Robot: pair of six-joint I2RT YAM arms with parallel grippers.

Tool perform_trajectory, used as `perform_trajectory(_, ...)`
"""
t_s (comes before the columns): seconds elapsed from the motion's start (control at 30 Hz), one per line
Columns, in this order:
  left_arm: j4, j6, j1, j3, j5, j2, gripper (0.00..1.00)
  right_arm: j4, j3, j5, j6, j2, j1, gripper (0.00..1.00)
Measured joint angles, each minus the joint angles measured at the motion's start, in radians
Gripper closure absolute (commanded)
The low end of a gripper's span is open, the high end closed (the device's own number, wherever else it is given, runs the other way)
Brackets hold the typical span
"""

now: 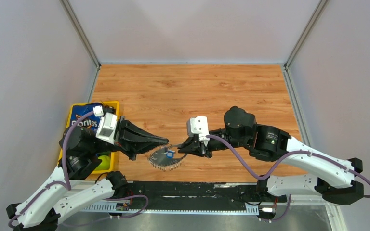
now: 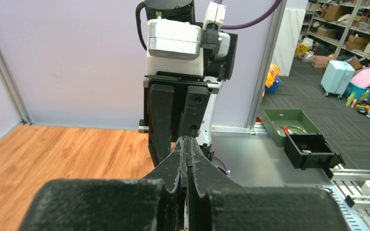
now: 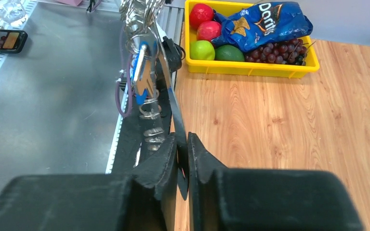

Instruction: Put the keys on the keyring

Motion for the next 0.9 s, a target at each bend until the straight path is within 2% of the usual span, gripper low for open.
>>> perform_trajectory(0.03, 0.0, 0.0, 0.0, 0.0, 0.0, -0.001, 1.0, 0.0, 0.0, -0.002, 0.003, 0.0, 0.0, 1.0)
perform_trajectory(0.23, 0.007, 0.005, 0.002, 0.0, -0.011, -0.002, 1.0, -0.003, 0.0, -0.015, 0.005, -0.014, 0.003, 1.0)
perform_trajectory(0.3, 0.003, 0.013, 0.002, 0.0, -0.026, -0.002, 0.91, -0.002, -0.001, -0.015, 0.008, -0.023, 0.003, 1.0)
perform_trajectory(0.4, -0.027, 0.034, 0.0, 0.004, -0.072, -0.008, 0.64, -0.002, -0.004, -0.007, 0.019, -0.042, 0.003, 1.0)
perform_trajectory(0.47, -0.05, 0.051, 0.0, 0.004, -0.119, -0.02, 0.54, -0.002, -0.004, 0.005, 0.031, -0.048, 0.003, 1.0)
perform_trajectory(0.63, -0.109, 0.076, 0.0, 0.026, -0.234, -0.051, 0.37, -0.004, -0.011, 0.077, 0.071, -0.047, 0.003, 1.0)
perform_trajectory(0.9, -0.233, 0.103, 0.0, 0.074, -0.431, -0.049, 0.22, -0.017, -0.064, 0.263, 0.161, -0.006, -0.005, 1.0)
